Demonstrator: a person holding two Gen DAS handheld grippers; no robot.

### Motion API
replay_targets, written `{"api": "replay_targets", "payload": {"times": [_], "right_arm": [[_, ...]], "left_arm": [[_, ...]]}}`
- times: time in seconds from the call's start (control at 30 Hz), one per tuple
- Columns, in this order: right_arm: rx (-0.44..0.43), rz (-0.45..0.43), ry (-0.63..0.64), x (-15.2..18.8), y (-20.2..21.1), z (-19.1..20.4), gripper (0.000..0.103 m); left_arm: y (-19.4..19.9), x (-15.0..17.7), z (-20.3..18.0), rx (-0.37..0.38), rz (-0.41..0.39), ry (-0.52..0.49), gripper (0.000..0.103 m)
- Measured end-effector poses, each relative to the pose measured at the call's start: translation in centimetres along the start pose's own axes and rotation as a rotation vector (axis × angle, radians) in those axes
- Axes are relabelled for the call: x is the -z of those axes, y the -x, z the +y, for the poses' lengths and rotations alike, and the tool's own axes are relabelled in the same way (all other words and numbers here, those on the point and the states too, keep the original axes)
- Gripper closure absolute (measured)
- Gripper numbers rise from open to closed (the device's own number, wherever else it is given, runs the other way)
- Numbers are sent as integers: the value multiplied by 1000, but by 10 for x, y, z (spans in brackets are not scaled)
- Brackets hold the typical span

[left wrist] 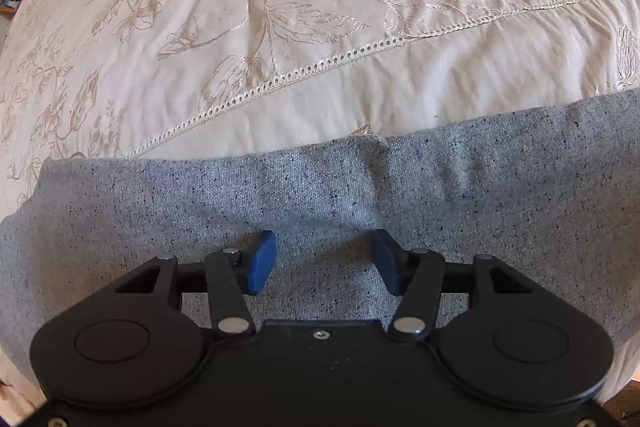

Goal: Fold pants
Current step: 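Grasp the folded edge of the sweatpants with the right tool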

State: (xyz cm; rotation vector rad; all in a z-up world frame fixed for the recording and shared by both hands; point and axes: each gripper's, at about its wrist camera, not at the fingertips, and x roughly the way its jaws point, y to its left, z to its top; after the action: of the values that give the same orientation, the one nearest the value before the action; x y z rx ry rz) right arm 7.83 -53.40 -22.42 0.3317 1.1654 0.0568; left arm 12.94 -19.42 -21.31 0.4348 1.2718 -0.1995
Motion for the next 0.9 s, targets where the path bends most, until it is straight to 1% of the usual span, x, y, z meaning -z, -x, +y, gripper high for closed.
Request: {"api": "replay_targets", "payload": {"times": [0.13,0.27,0.37,0.47,0.5,0.53,0.6,0.73,0.8,0.9], "right_arm": [[-37,17,-76,-1,7,-6,61],[-62,71,-96,13,14,-11,61],[-62,62,-108,16,5,-12,60],[-69,62,-166,11,-3,-11,59],[-74,57,-168,9,-2,-10,65],[-78,57,-159,10,1,-8,87],[-72,50,-163,11,11,-4,89],[-75,-17,-125,12,46,14,90],[-75,-56,-118,11,65,23,90],[-83,-84,-123,9,82,34,90]], "left_arm": [[0,0,-3,-3,0,-15,42],[-1,-1,-2,-1,-3,-9,42],[-1,1,-1,7,-8,-1,43],[6,3,5,44,-5,34,44],[11,3,8,58,-8,60,45],[16,3,10,71,-15,76,45],[26,3,10,91,-37,90,45],[33,-16,-5,101,-83,53,45],[21,-32,-15,104,-79,43,45],[-4,-50,-30,72,-41,21,45]]}}
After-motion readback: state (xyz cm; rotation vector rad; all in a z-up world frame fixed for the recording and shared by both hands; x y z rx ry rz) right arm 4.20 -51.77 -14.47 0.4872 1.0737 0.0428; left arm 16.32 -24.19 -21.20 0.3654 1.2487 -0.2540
